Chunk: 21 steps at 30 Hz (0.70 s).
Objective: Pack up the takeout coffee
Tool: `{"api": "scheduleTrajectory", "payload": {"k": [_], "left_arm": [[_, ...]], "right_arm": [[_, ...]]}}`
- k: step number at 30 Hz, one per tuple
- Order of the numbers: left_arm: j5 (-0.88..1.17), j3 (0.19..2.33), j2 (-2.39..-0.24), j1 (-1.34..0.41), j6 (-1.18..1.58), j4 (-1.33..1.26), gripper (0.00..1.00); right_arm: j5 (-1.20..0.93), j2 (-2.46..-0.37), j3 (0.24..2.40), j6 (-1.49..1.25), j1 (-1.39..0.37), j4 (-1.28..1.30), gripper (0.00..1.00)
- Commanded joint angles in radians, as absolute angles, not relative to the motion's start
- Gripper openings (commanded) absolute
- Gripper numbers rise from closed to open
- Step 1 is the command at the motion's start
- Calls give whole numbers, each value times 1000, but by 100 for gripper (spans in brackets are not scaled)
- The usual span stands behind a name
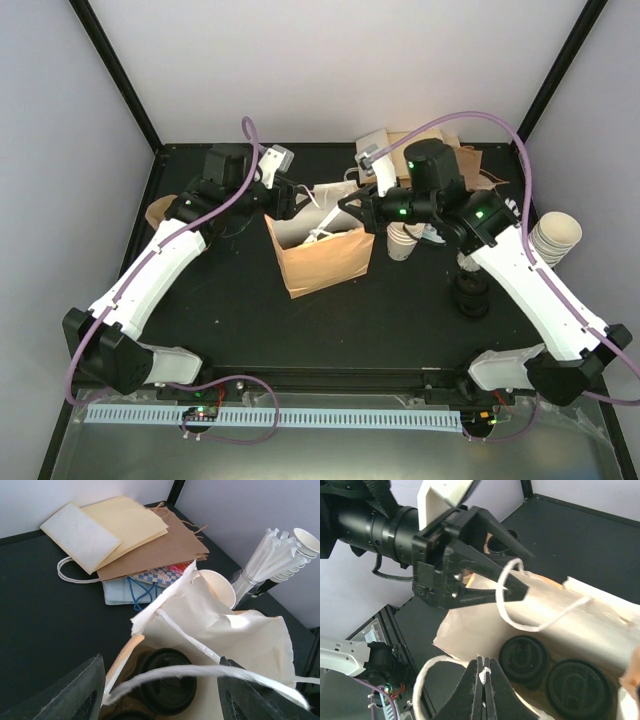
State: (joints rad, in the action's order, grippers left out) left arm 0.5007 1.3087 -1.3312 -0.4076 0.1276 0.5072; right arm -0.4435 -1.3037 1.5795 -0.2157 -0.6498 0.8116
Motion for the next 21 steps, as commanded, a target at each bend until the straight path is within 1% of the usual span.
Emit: {"api": "scheduleTrajectory", "payload": {"k": [1,3,4,5,6,8,11,16,19,21], "left_arm": [[537,1328,-1324,-403,166,462,64],[535,1324,-1322,-403,167,462,64],[535,1324,-1321,-403,166,464,64],[533,1324,-1321,-403,166,465,64],[531,1323,-1320,-403,164,467,64],[525,1324,-1316,-403,159,468,64],[509,1329,-1315,-403,147,478,65],[496,1336,-1316,-403,131,485,65],[494,1341,-1319,-403,125,489,65],[495,1342,-1320,-403,122,491,65]], "right_arm": [[-382,-1342,1586,-205,-714,720,8],[-363,-1383,1614,-189,-736,757,46],[-336,-1399,1637,-185,-741,785,63],[-308,-1410,1655,-186,-743,811,72],[-268,-1412,1668,-191,-743,830,74],[-181,-1395,1670,-204,-742,847,75],[-91,-1346,1662,-213,-736,862,79],[44,-1267,1644,-262,-669,946,81],[105,-1224,1611,-298,-569,1021,74],[167,-1182,1569,-327,-502,1061,66]]}}
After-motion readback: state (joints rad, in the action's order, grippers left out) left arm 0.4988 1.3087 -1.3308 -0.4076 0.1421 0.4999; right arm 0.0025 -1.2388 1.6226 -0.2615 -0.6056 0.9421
